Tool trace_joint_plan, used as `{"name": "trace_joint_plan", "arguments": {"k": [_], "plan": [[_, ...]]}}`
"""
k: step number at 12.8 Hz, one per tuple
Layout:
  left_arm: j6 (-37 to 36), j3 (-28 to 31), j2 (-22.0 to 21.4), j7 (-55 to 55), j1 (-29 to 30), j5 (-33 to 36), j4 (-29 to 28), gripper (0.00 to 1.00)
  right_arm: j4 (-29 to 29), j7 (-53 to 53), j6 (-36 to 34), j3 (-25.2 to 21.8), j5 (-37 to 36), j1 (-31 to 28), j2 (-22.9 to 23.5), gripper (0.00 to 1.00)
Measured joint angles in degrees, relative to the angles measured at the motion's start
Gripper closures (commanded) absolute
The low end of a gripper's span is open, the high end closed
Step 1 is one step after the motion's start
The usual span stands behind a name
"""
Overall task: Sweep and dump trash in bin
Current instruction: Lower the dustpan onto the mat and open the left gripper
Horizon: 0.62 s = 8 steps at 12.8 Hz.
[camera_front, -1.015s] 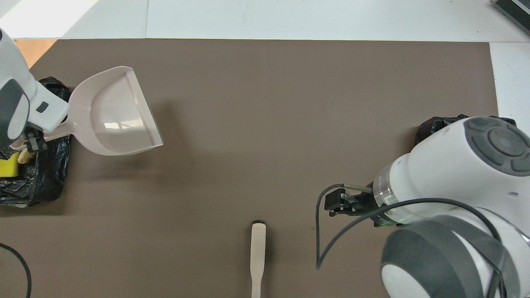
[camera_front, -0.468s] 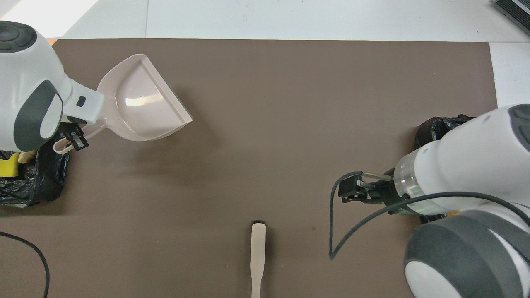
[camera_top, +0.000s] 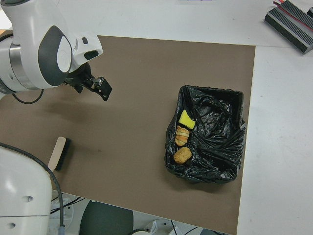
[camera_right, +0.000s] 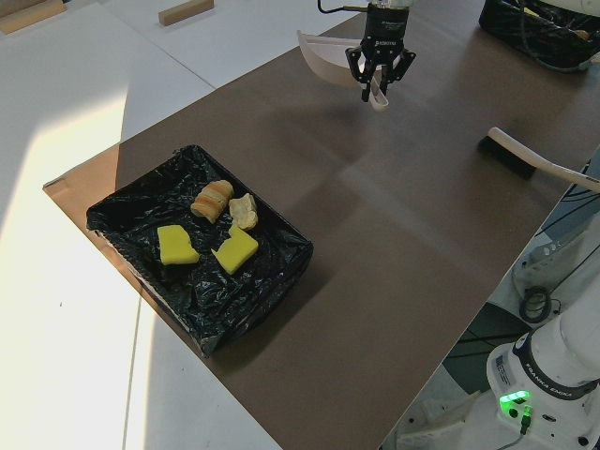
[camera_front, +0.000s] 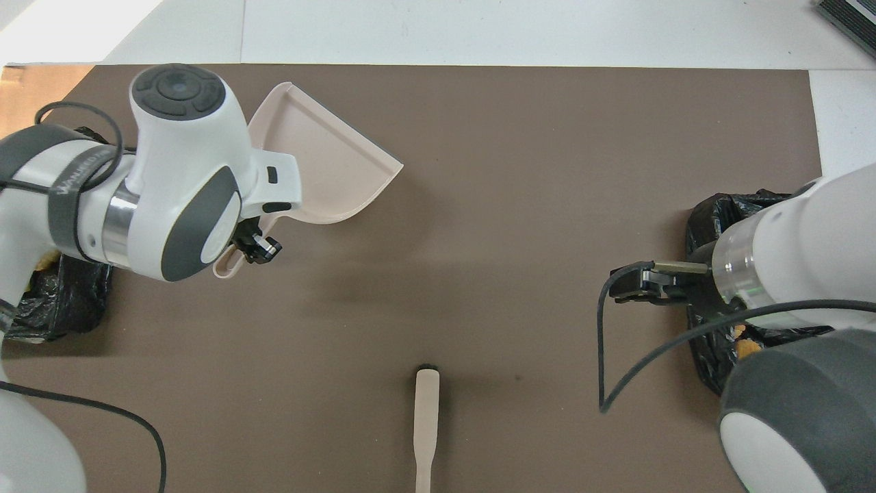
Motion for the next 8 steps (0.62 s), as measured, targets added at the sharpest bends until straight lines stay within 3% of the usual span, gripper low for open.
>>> {"name": "trace_joint_plan", "arguments": {"k": [4, 8], "plan": [[1.5, -0.1, 1.9, -18.6, -7.3, -10.6, -0.1, 1.00, 7.9, -4.8, -2.4, -4.6, -2.5, 0.2, 5.0, 0.00], [7.8, 0.0, 5.6, -26.1, -8.4, -18.8, -0.4, 1.00, 13.0, -9.2, -3.6, -4.9, -4.9, 0.8, 9.0, 0.00]]}}
